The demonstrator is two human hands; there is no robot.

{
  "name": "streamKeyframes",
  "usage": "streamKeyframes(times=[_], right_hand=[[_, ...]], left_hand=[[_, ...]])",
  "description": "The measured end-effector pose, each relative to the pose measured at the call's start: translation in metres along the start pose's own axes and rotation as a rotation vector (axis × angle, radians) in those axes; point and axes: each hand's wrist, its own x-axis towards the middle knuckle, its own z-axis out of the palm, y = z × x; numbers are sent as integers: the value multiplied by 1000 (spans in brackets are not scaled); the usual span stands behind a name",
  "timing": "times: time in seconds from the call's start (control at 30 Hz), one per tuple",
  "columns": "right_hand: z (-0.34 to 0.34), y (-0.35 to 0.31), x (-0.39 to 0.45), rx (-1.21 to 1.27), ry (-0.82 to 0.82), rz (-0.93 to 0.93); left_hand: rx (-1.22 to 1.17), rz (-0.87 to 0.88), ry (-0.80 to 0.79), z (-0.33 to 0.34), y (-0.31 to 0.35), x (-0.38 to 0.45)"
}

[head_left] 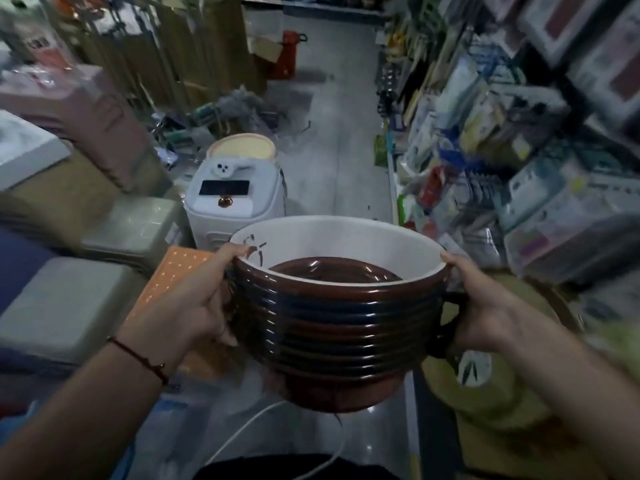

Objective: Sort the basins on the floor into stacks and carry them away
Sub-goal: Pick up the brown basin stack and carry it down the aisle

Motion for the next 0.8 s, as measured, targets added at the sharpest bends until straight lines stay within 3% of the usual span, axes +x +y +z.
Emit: streamKeyframes(times=[0.23,0.37,0.53,0.8], right_hand=[[60,-146,90,-63,71,-14],[90,-218,113,-52,-8,-5],[98,-296,143,108,4,14],[119,-467,257,125,49,53]], left_hand=[[-26,-60,-43,39,122,113],[11,-43,-59,72,206,170],[104,-41,-36,123,302,220],[92,-100,-37,206,421,331]])
